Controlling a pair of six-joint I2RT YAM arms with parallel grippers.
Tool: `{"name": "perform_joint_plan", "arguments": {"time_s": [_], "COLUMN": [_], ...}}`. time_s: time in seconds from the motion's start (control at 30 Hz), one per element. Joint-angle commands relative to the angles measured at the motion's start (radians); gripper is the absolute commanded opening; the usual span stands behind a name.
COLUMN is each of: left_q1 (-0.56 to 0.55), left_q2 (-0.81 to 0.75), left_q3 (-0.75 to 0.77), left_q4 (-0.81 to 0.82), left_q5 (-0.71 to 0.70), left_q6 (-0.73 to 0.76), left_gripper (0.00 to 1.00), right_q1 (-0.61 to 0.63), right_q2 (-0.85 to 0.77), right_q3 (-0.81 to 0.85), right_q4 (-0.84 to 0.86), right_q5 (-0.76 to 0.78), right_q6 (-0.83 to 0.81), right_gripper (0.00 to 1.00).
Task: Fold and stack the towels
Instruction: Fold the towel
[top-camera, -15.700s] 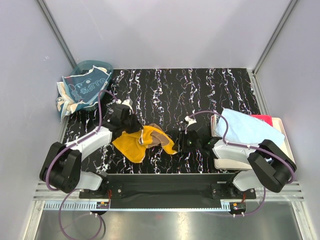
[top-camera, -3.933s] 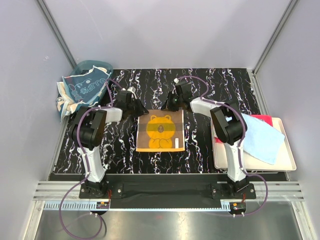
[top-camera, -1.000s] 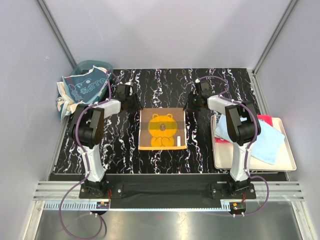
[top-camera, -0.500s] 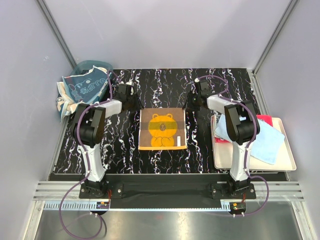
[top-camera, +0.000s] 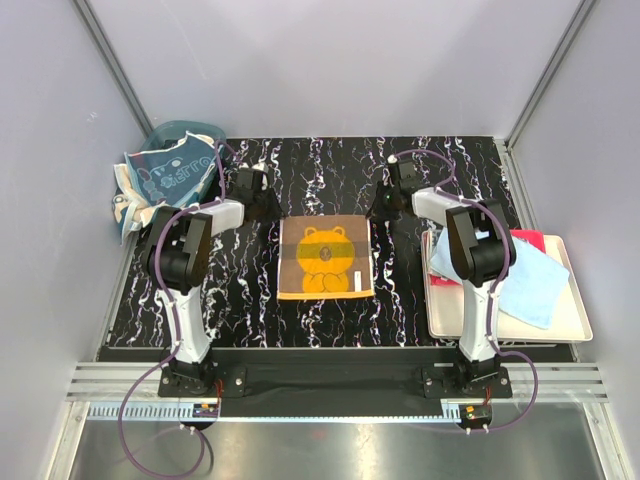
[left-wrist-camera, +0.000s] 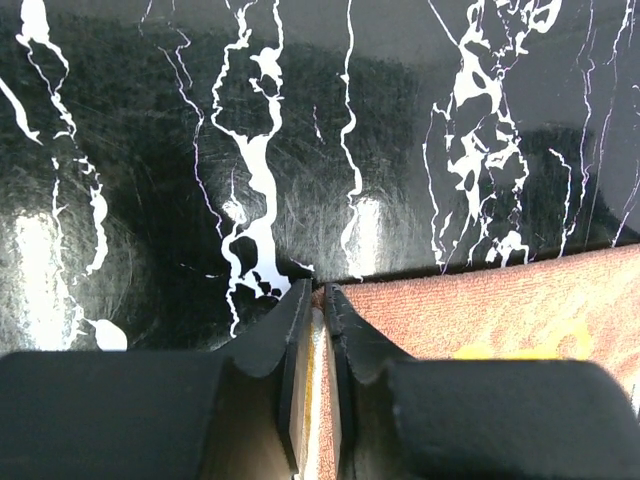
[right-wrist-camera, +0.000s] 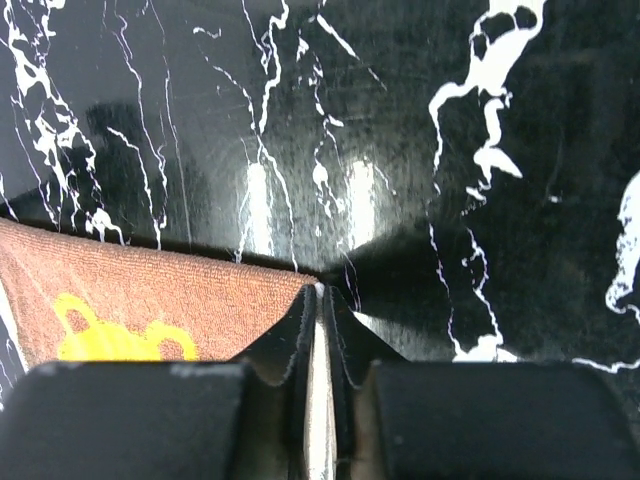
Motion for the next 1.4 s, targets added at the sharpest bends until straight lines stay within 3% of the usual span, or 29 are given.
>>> {"name": "perform_joint_plan", "arguments": {"time_s": [0.0, 0.37, 0.63, 1.37], "left_q1": [-0.003, 0.039, 0.060, 0.061], "left_q2": [0.009, 0.047, 0.038, -0.260], "left_q3": [0.012, 0.164, 0.198, -0.264], "left_q4": [0.073, 0.230, 0.271, 0.452], "left_q5": [0.003, 0.012, 0.082, 0.090], "left_q6": [0.014, -0.035, -0.060, -0.115], "left_gripper": [0.13, 0.05, 0.02, 0.02], "right_q1": [0.009, -0.017, -0.037, -0.009], "right_q2": [0.011, 0.088, 0.057, -0.271], "right_q3": [0.064, 0.291, 0.299, -0.198], "right_q4": [-0.016, -0.036, -0.001, 0.214], "right_q5": [0.033, 0.067, 0.056, -0.035], "right_q6": [-0.022, -0.045, -0.040, 0.055], "right_gripper": [0.09, 0.06, 0.06, 0.04]}}
